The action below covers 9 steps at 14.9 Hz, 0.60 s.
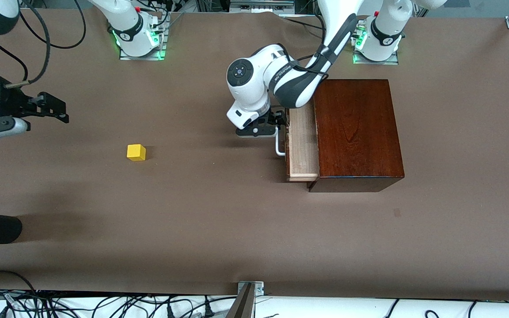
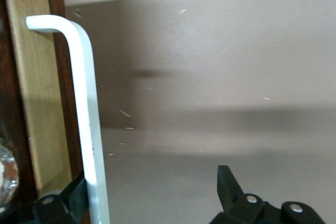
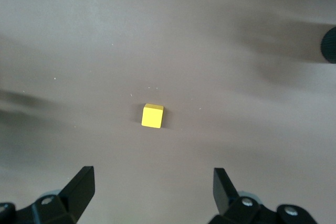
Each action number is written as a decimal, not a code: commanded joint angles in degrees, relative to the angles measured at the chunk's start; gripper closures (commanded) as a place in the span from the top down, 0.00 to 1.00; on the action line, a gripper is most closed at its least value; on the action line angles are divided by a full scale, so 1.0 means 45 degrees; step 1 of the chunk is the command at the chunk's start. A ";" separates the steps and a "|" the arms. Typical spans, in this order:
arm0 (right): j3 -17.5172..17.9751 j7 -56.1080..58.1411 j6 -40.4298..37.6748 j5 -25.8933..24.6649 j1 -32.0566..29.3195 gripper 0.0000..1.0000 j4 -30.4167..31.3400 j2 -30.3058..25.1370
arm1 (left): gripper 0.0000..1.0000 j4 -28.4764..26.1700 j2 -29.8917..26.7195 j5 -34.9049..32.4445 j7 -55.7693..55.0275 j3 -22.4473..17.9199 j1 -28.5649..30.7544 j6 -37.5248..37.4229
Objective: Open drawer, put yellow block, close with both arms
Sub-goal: 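Pull the drawer open with the left gripper while the right gripper reaches out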
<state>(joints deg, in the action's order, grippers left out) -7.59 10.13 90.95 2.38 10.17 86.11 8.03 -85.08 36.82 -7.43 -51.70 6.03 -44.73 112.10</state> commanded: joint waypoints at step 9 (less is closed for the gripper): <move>0.0045 -0.0082 0.1815 -0.0159 0.0494 1.00 0.2578 -0.0356 | 1.00 0.1542 -0.1343 0.0303 0.0275 -0.0089 0.0309 -0.2189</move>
<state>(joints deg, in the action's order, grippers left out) -7.44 10.05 95.11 2.38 12.22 91.19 10.21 -78.84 35.54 -7.19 -52.33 5.77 -44.77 108.03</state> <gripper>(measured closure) 0.000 0.000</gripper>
